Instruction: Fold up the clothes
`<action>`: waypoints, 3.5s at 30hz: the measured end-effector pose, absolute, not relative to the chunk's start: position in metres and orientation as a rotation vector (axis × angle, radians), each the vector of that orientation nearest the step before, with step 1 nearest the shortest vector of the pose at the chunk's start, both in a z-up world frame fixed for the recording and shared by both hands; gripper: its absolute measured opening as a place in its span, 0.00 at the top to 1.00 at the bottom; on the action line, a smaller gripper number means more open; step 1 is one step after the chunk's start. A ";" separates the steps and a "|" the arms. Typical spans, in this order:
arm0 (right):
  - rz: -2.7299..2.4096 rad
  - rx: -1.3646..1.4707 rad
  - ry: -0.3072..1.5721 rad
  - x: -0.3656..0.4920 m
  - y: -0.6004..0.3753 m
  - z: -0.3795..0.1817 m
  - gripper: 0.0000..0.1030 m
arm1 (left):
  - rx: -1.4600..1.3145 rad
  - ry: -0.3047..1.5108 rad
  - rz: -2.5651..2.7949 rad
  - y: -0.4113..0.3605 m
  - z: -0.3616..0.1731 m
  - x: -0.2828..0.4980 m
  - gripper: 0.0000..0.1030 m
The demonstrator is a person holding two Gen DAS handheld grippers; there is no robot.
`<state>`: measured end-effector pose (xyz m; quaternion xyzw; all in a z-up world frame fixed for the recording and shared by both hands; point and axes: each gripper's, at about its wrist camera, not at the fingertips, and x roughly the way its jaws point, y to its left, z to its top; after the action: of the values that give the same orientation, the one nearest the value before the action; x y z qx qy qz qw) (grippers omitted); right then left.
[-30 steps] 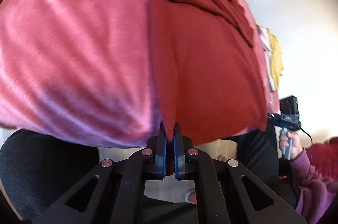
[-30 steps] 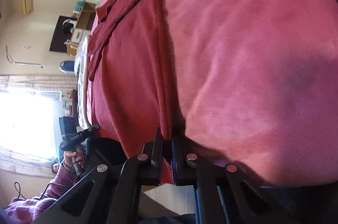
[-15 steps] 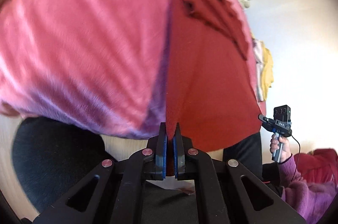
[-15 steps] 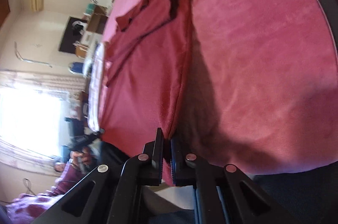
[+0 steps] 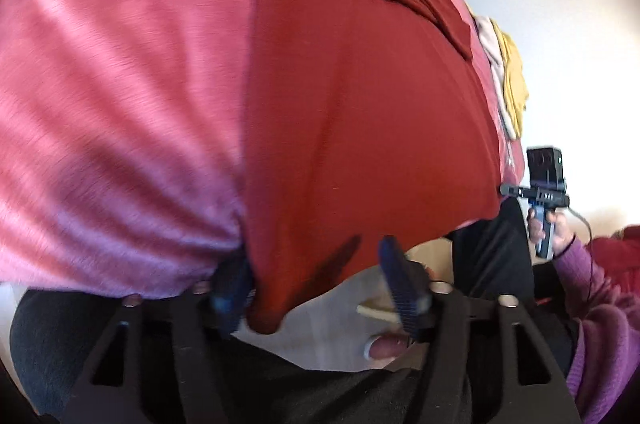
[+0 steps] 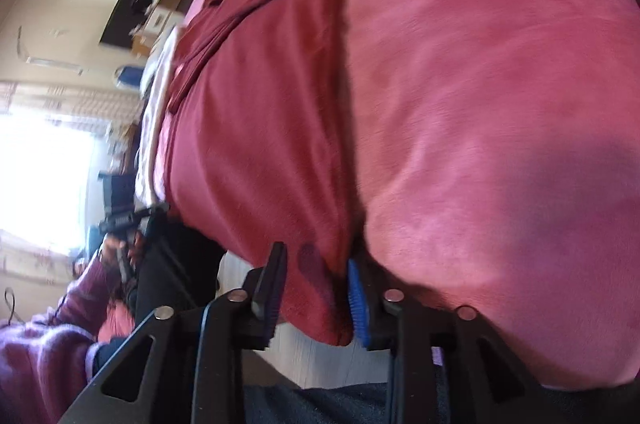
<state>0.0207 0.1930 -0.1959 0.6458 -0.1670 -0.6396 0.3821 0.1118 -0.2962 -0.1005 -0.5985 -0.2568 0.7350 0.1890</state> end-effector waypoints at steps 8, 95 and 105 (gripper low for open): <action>-1.674 1.741 -0.454 0.024 0.196 -0.189 0.96 | -1.799 -0.710 2.148 -0.307 -0.095 0.122 0.96; -1.741 1.517 -0.771 -0.363 0.039 -0.163 0.73 | -1.250 -1.477 2.235 -0.404 -0.040 -0.276 0.35; -1.729 1.178 -0.868 -0.247 0.048 -0.144 0.70 | -0.976 -1.057 2.570 -0.334 -0.019 -0.127 0.35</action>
<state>-0.2473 0.0476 -0.1437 0.4711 -0.3469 -0.6912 0.4243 -0.1268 -0.3344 -0.0191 -0.3299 -0.3571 0.8684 0.0979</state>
